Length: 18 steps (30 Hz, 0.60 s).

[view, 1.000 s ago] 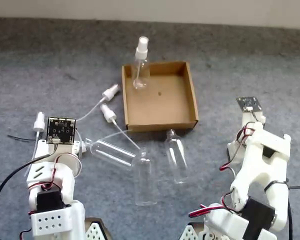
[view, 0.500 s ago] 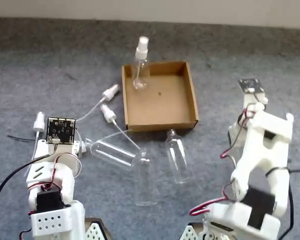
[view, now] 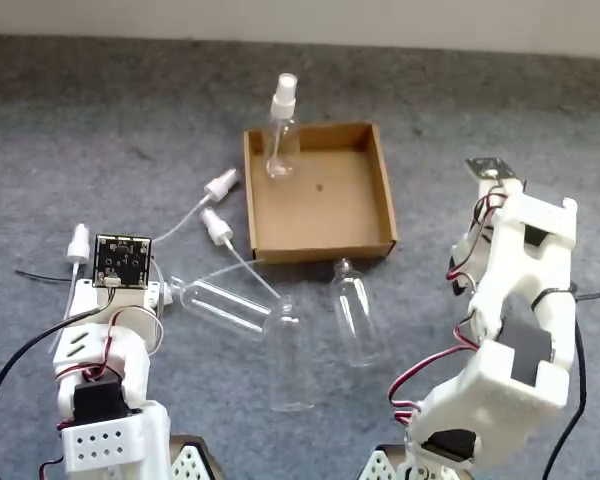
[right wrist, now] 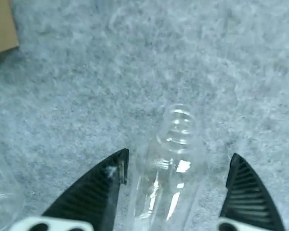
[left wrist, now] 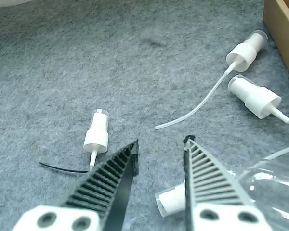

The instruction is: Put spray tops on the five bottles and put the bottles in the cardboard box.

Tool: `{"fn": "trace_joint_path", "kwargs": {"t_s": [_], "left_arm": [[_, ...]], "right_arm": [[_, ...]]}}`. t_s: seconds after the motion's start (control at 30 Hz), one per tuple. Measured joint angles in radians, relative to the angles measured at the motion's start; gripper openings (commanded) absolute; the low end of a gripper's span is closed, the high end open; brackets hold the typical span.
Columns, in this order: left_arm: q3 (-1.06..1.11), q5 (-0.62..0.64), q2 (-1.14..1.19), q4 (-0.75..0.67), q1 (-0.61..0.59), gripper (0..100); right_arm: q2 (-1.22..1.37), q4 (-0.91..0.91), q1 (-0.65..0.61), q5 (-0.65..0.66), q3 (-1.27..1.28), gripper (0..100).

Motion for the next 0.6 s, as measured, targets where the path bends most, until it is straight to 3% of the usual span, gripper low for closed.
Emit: {"fn": "trace_joint_path", "kwargs": {"t_s": [0.37, 0.6], "left_arm": [[0.000, 0.000, 0.000, 0.000, 0.000, 15], [0.000, 0.000, 0.000, 0.000, 0.000, 15]], "right_arm": [[0.031, 0.005, 0.000, 0.025, 0.000, 26.6], [0.031, 0.005, 0.002, 0.025, 0.000, 8.7]]}}
